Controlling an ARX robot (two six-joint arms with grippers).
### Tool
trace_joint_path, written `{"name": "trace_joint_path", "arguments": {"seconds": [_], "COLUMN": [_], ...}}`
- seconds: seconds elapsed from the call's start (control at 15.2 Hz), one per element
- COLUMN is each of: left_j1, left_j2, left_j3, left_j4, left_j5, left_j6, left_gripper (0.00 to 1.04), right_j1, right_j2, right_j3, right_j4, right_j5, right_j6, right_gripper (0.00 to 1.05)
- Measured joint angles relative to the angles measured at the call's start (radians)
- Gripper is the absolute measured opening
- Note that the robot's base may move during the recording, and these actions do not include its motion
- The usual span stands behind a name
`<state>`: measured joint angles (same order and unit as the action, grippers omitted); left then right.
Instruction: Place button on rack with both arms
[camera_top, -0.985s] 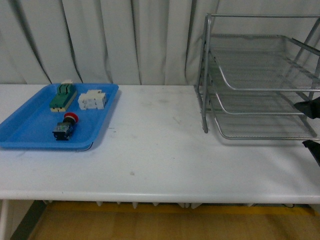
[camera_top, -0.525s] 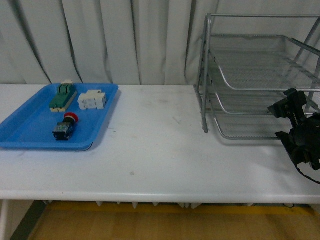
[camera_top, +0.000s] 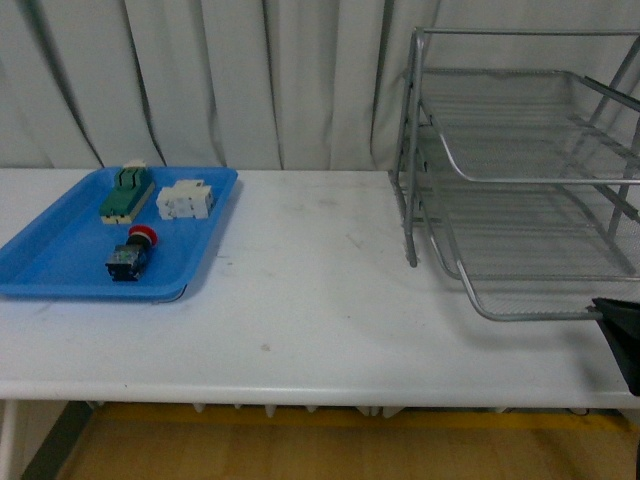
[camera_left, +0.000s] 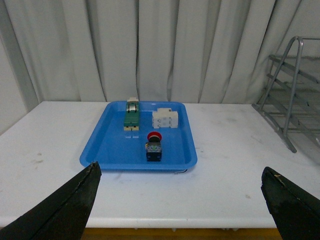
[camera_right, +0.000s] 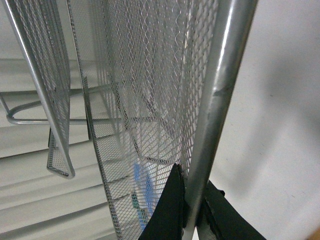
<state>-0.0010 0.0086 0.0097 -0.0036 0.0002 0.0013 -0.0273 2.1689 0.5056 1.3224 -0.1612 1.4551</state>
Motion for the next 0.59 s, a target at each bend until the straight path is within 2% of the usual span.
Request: {"name": "trace_joint_path", "arguments": {"seconds": [0.07,0.2,0.26,0.59], "left_j1": [0.000,0.000,0.000,0.000], "left_j2": [0.000,0.000,0.000,0.000], "left_j3": [0.000,0.000,0.000,0.000], "left_j4": [0.000,0.000,0.000,0.000], "left_j5": [0.000,0.000,0.000,0.000], "left_j6": [0.000,0.000,0.000,0.000], "left_gripper": [0.98,0.98,0.98,0.98], "right_j1": [-0.002,-0.014,-0.018,-0.022], "right_j2": [-0.006,-0.011,-0.014,-0.031], "right_j3": [-0.026,-0.041,-0.047,-0.075], "right_j4": [0.006,-0.006,-0.011,-0.018], "right_j5": [-0.003,-0.012,-0.011,-0.005], "right_j6": [0.000,-0.056,-0.071,-0.105], "right_gripper": [0.04,0.27,0.33,0.50]}}
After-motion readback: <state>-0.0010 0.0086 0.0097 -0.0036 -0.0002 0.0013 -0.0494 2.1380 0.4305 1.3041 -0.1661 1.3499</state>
